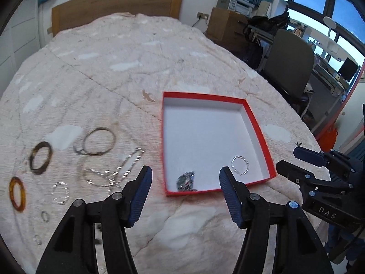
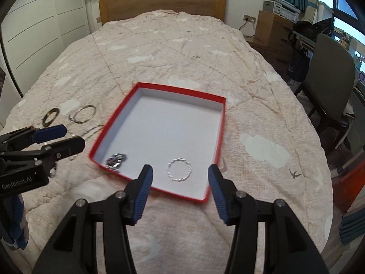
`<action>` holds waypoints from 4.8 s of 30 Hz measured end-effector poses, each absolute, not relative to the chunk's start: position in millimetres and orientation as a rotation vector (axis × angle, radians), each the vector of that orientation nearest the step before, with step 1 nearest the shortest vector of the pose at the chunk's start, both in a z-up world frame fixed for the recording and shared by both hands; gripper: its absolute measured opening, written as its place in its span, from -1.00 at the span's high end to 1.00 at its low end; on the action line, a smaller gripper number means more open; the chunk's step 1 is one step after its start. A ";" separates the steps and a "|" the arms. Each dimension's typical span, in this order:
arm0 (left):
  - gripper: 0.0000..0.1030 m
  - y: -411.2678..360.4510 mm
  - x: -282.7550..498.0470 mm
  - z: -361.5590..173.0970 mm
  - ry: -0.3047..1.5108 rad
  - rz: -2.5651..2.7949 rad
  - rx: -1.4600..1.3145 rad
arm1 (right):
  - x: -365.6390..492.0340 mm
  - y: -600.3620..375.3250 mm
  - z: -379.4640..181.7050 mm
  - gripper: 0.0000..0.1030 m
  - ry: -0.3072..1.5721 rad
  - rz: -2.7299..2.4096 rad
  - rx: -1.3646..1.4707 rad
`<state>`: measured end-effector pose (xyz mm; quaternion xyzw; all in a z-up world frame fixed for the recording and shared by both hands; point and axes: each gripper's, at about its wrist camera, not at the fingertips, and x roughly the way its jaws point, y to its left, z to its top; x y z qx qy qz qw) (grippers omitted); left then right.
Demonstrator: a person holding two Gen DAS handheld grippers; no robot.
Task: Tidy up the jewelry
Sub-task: 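Move both open tools back over the remaining jewelry, then grasp the beaded bracelet with right tool while left tool grasps a small silver ring, then lower beaded bracelet and ring into the red box and open both tools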
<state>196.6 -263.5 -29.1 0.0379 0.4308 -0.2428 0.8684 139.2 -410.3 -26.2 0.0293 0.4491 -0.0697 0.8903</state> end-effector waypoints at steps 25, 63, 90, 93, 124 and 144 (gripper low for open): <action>-0.38 -1.4 81.9 -2.9 0.826 -0.119 0.117 | 74.0 -218.8 8.1 -0.03 0.889 0.126 0.054; 0.47 8.5 201.0 -148.5 1.090 -0.141 0.084 | 230.3 -156.0 -138.3 -0.15 1.121 0.274 -0.018; 0.88 19.0 155.9 -87.3 0.989 -0.192 -0.013 | 174.7 -153.9 -75.4 0.78 1.056 0.339 -0.045; 0.88 12.4 145.0 -75.9 0.971 -0.205 0.000 | 162.6 -159.0 -62.3 0.78 1.031 0.330 -0.041; 0.88 -229.2 190.8 -19.7 0.887 -0.570 0.183 | 142.8 -369.3 -1.2 0.78 0.858 -0.035 0.061; 0.88 -319.7 261.7 -90.7 0.982 -0.622 0.211 | 198.6 -439.4 -83.4 0.77 0.939 -0.112 0.131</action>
